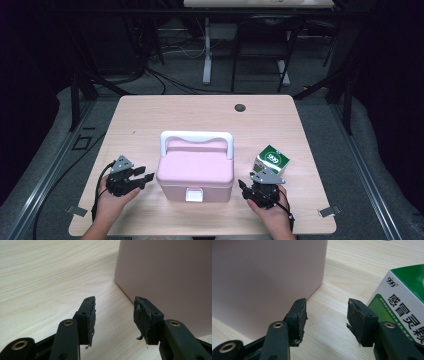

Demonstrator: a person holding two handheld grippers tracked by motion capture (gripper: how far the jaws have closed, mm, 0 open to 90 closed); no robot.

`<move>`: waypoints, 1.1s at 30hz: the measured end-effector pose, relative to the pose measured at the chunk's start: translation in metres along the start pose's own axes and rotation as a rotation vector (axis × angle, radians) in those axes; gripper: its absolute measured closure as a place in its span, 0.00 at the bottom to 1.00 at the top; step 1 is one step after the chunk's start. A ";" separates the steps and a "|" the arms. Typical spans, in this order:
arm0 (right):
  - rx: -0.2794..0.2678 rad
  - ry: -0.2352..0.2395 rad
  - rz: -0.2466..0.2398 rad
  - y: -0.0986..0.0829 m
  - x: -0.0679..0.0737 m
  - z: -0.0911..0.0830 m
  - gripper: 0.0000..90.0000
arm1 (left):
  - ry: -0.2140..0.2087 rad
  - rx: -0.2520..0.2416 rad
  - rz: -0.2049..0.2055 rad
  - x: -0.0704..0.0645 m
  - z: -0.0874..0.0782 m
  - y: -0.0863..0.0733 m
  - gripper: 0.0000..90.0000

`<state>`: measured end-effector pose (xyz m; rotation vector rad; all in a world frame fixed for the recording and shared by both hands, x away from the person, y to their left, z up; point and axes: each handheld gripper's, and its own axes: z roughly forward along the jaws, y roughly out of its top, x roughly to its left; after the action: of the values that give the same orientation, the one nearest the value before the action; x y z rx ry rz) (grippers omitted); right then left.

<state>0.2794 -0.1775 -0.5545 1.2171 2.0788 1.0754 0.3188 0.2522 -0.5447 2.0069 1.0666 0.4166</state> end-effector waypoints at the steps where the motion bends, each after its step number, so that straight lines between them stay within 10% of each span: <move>1: 0.005 -0.016 0.009 0.000 0.000 0.000 0.60 | -0.007 0.007 0.000 0.000 0.001 0.000 0.58; 18: -0.009 0.033 0.129 -0.003 -0.013 0.003 0.60 | 0.000 0.002 -0.014 -0.001 -0.004 -0.004 0.60; 33: -0.042 0.067 0.135 0.002 -0.008 0.008 0.68 | -0.037 -0.018 -0.026 -0.012 0.000 0.005 0.69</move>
<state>0.2907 -0.1811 -0.5573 1.3336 2.0364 1.2301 0.3140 0.2412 -0.5399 1.9749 1.0617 0.3728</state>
